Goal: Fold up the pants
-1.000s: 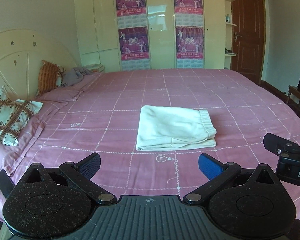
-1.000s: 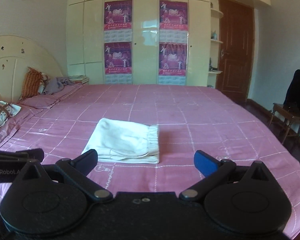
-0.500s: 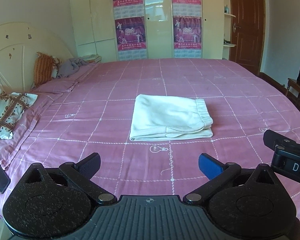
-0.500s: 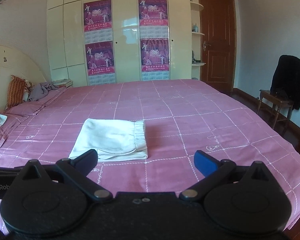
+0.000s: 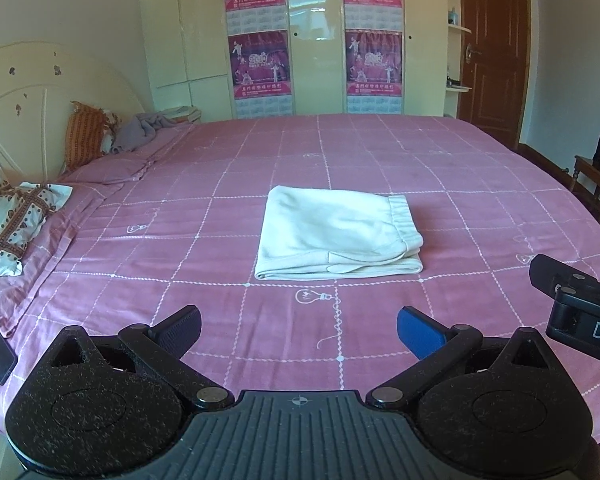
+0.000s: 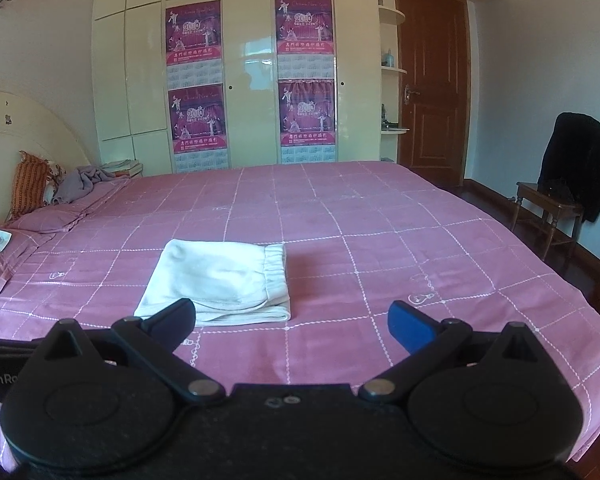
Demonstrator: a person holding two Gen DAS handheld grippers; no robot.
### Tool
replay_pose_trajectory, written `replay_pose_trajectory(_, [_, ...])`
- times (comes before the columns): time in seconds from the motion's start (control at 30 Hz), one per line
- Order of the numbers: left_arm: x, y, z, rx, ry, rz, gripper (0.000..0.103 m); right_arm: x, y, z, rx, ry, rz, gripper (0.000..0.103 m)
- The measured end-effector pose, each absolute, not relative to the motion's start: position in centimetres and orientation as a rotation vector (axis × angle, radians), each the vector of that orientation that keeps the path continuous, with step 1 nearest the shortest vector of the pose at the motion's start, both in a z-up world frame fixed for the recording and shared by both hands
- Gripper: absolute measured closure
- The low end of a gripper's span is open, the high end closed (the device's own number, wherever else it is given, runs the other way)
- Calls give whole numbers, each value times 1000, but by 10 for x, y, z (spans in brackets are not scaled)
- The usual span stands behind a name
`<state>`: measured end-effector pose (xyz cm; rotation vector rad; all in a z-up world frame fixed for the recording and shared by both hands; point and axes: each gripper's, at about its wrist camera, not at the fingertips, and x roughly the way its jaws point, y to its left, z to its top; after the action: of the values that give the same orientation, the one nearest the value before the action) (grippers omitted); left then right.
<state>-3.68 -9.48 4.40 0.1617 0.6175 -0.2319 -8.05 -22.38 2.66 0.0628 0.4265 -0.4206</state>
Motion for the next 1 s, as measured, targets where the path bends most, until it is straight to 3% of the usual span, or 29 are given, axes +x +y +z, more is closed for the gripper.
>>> replay_pose_trajectory(1.0, [-35, -93, 43, 147, 625, -233, 0, -79, -221, 26, 72, 437, -393, 0])
